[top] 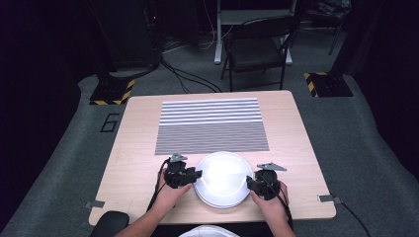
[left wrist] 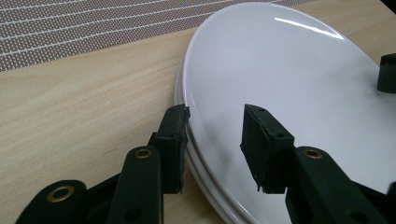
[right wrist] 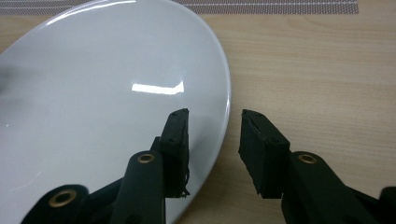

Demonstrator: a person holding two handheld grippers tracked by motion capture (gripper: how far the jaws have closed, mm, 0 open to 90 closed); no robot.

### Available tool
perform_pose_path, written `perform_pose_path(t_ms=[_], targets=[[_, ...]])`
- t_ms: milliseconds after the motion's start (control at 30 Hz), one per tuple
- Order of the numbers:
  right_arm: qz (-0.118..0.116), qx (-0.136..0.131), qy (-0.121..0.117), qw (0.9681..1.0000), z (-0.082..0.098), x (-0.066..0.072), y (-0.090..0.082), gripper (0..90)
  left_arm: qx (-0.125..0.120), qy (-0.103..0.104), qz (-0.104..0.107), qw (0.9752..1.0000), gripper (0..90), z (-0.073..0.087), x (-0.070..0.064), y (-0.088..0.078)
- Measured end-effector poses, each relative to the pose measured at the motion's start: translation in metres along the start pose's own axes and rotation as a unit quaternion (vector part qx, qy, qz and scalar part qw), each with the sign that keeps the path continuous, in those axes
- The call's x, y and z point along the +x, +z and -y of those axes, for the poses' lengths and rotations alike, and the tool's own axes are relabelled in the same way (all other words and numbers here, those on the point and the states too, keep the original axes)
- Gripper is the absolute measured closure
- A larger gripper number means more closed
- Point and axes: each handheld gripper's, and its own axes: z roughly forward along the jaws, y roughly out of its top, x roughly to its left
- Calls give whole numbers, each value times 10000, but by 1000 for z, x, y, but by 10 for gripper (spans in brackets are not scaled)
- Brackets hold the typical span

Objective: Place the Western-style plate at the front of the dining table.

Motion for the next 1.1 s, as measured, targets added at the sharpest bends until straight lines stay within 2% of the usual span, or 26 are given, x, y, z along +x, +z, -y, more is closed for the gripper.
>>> perform_pose_path(t_ms=[167, 233, 467, 567, 767, 967, 1100], targets=[[101, -40, 14, 9999, 0, 2, 0, 589, -19, -70, 28, 10000, 600, 0, 0, -1], [48, -26, 54, 10000, 0, 1, 0, 589, -28, -80, 72, 9999, 604, 0, 1, -2], [-32, -11, 267, 9996, 0, -2, 1, 570, 14, -299, 232, 9993, 607, -2, 4, -2], [-75, 24, 294, 9995, 0, -3, 2, 566, 17, -269, 221, 9994, 608, -2, 3, -2], [-176, 134, 299, 9993, 2, -1, 7, 555, 64, -322, 335, 9989, 608, -2, 2, -2], [-382, 236, 498, 9977, 3, -1, 10, 527, 54, -262, 295, 9992, 604, -1, 1, -2], [-378, 234, 571, 9974, 2, -2, 10, 535, 59, -274, 297, 9992, 604, -1, 0, -1]])
